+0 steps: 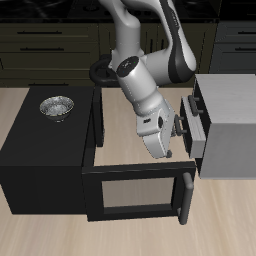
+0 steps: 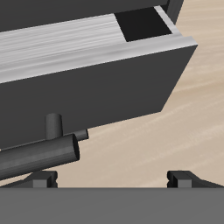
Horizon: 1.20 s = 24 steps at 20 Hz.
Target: Close the top and middle drawer of the white cabinet
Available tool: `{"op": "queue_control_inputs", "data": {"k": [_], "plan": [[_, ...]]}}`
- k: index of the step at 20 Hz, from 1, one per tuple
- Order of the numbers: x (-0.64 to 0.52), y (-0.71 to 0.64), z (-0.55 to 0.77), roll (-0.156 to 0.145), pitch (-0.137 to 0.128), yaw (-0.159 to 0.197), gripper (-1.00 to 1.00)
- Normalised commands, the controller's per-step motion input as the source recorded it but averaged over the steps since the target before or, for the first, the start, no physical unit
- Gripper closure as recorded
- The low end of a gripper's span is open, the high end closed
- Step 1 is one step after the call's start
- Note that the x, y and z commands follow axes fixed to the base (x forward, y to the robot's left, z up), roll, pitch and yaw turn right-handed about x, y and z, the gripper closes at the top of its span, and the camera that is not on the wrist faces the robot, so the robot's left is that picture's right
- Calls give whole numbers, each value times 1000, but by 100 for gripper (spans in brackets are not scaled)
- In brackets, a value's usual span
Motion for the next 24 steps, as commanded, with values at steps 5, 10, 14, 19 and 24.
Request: {"op": "queue_control_inputs", "data": {"k": [5, 10, 14, 19, 24], "plan": [[35, 249, 45, 36, -14, -7, -100], [33, 307, -61, 43, -8, -3, -100], [61, 284, -126, 31, -8, -5, -100], [40, 210, -92, 21, 7, -12, -100], [-21, 66, 73, 11, -20, -8, -100]]}}
